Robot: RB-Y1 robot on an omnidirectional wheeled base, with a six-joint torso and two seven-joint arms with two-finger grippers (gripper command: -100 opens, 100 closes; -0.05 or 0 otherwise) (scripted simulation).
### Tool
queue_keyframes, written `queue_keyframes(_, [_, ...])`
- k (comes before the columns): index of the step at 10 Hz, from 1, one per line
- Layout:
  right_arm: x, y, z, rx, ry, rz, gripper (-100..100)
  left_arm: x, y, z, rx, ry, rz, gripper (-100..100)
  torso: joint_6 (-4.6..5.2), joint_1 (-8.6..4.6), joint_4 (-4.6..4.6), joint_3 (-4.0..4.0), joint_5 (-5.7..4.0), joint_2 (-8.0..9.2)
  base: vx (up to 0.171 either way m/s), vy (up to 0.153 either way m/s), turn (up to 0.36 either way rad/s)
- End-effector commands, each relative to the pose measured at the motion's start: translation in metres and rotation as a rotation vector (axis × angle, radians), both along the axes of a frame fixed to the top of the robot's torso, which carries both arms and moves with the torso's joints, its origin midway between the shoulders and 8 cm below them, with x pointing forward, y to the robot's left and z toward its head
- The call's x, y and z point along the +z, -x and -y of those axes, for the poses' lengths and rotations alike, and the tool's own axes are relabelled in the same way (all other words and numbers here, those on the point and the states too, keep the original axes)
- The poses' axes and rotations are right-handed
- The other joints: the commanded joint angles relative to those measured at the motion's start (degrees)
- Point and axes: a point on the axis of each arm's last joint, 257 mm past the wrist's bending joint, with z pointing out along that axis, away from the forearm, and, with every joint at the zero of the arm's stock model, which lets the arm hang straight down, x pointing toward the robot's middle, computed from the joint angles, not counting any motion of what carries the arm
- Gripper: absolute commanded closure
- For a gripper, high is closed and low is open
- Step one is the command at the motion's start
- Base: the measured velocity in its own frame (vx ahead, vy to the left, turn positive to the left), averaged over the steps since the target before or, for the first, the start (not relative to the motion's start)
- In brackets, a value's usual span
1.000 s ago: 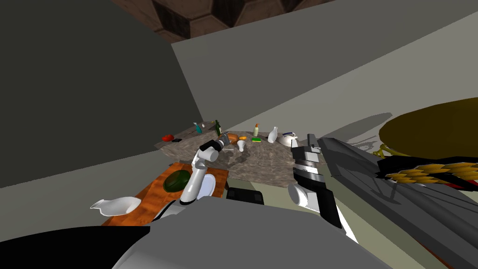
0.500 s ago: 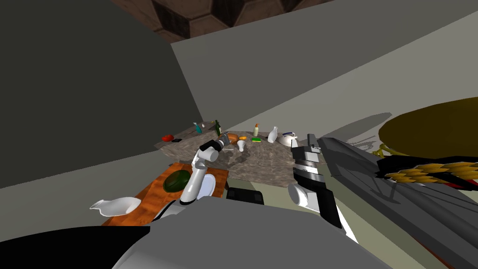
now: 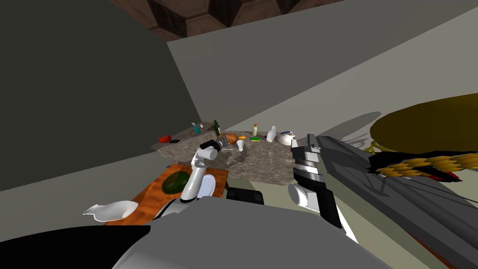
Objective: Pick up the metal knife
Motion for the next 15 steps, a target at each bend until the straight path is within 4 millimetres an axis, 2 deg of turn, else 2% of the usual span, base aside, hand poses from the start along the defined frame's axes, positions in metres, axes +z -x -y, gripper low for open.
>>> queue_keyframes(1, [0.0,0.0,0.0,0.0,0.0,0.0,0,-0.005,0.002,-0.003,0.008,0.0,-0.026,-100,0.0,0.0,0.0,0.0,0.0,0.0,-0.008,0.008,-0.025])
queue_keyframes(2, [0.0,0.0,0.0,0.0,0.0,0.0,0,-0.014,0.002,-0.009,0.021,0.0,-0.062,-100,0.0,-0.03,0.0,-0.01,-0.01,-0.02,-0.008,0.008,-0.025])
queue_keyframes(11, [0.0,0.0,0.0,0.0,0.0,0.0,0,-0.014,0.002,-0.009,0.021,0.0,-0.062,-100,-0.01,-0.08,-0.01,-0.04,-0.02,-0.07,0.0,0.0,0.0])
queue_keyframes(15, [0.0,0.0,0.0,0.0,0.0,0.0,0,-0.025,0.002,-0.016,0.02,-0.004,-0.135,-100,0.0,-0.01,0.0,0.0,0.0,-0.01,-0.015,0.015,-0.049])
